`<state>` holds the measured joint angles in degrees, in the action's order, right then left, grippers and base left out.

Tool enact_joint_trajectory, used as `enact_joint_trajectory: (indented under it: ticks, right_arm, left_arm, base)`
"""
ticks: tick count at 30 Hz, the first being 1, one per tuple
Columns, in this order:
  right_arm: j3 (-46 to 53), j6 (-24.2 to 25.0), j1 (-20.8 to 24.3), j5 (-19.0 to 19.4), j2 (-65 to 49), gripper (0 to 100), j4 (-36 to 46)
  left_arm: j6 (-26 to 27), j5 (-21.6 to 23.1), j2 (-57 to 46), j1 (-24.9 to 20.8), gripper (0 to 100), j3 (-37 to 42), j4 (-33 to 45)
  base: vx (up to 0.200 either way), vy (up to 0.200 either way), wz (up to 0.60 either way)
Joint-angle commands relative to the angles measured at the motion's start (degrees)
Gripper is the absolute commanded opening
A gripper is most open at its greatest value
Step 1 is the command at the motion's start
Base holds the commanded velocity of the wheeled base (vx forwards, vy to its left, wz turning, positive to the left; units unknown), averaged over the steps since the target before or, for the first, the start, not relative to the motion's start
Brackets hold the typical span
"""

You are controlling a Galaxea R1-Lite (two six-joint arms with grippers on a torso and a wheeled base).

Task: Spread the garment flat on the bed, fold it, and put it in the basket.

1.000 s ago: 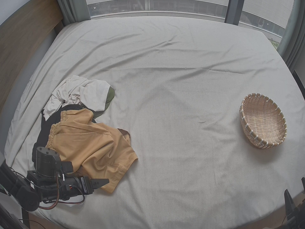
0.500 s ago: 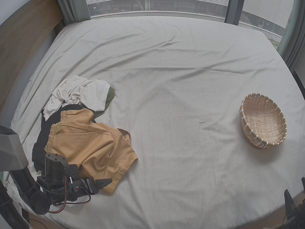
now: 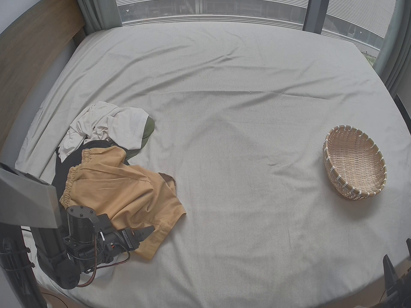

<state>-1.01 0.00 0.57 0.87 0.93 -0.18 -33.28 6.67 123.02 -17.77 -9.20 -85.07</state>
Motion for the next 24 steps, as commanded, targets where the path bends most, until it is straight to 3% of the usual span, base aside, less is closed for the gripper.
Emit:
enact_joint_trajectory:
  ticks: [1,19,20,24]
  right_arm:
    - [1.0,0.0,0.0,0.0,-0.4,100,-0.1]
    - [1.0,0.0,0.0,0.0,-0.4,100,0.0]
    - [1.0,0.0,0.0,0.0,-0.4,100,0.0]
    - [1.0,0.0,0.0,0.0,-0.4,100,-0.1]
  left_arm:
    - [-2.2,-0.5,2.6,-0.2,100,-1.4,-3.4]
    - [-2.7,-3.6,6.1,-1.0,100,-2.7,-3.5]
    - [-2.7,-3.6,6.1,-1.0,0,-2.7,-3.5]
    - [-2.8,-3.6,5.8,-1.7,0,-4.1,-3.5]
  base:
    - [0.000,0.000,0.00]
    - [0.000,0.000,0.00]
    - [0.000,0.000,0.00]
    - [0.000,0.000,0.00]
